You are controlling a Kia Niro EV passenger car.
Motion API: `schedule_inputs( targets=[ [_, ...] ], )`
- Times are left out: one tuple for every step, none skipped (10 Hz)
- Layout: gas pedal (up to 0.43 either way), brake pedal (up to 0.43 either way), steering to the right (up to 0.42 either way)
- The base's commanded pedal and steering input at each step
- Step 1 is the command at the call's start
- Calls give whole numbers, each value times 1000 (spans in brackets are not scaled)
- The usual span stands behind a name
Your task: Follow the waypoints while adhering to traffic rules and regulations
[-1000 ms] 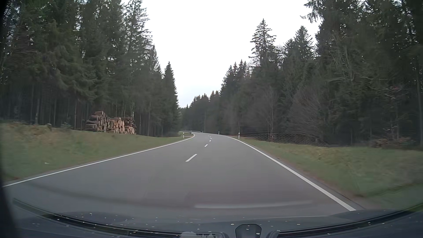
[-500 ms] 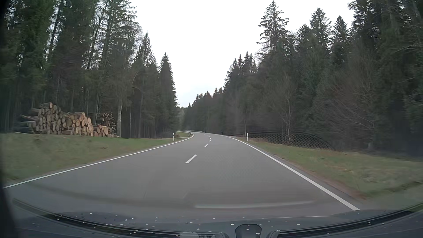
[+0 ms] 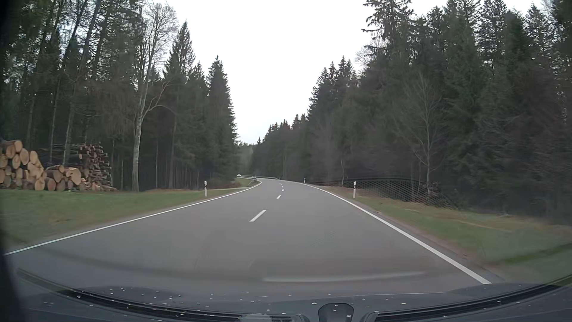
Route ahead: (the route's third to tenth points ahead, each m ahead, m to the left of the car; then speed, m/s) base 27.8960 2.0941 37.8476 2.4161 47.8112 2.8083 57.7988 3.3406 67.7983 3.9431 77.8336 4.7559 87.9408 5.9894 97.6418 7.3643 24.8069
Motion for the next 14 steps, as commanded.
schedule_inputs(
  targets=[
    [209, 0, -7],
    [197, 0, -7],
    [197, 0, -7],
    [197, 0, -7],
    [189, 0, -7],
    [189, 0, -7],
    [189, 0, -7],
    [189, 0, -8],
    [189, 0, -9],
    [189, 0, -9],
    [189, 0, -9],
    [189, 0, -10],
    [189, 0, -10],
    [189, 0, -10]
  ],
)
